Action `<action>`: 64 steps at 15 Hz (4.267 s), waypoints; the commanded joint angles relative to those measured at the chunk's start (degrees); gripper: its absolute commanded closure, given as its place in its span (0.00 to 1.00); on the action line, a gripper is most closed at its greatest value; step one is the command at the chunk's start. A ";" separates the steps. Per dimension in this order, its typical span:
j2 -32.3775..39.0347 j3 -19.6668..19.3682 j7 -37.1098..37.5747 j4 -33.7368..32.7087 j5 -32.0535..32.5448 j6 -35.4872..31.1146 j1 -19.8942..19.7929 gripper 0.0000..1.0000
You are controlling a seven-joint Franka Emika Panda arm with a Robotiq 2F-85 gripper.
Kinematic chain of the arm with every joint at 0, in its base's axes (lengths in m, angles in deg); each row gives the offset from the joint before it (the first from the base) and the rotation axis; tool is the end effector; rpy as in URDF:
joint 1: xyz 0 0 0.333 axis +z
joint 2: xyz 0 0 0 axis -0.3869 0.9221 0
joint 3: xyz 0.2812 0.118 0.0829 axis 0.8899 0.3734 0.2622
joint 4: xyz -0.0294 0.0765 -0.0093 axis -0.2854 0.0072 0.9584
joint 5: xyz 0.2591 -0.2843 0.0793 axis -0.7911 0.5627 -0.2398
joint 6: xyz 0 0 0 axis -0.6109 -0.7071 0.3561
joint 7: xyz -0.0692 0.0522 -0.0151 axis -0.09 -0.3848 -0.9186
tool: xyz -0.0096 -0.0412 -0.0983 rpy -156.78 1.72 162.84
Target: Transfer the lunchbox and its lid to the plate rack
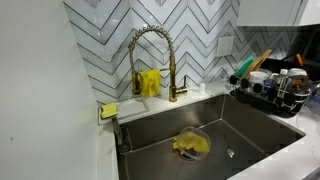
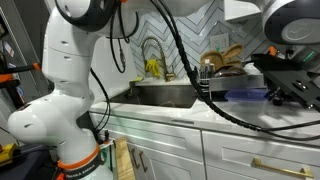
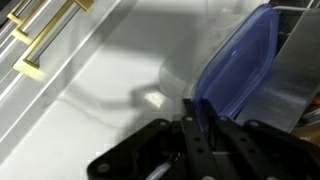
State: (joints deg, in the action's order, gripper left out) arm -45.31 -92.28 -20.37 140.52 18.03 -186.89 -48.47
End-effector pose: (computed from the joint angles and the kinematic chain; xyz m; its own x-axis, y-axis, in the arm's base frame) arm 0.6033 -0.3257 0.3830 0.9737 -0.1422 0.1781 -0.0153 -0.8205 -0.5715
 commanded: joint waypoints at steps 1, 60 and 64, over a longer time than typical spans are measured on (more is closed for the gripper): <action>0.65 0.93 -0.18 -1.30 -0.13 1.79 -1.26 0.97; -34.73 8.50 -6.17 15.59 34.11 8.48 25.21 0.98; -36.01 9.59 -6.76 15.50 37.83 8.56 26.15 0.98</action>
State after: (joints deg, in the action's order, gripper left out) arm -80.09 -83.13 -26.66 155.92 52.73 -178.56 -23.74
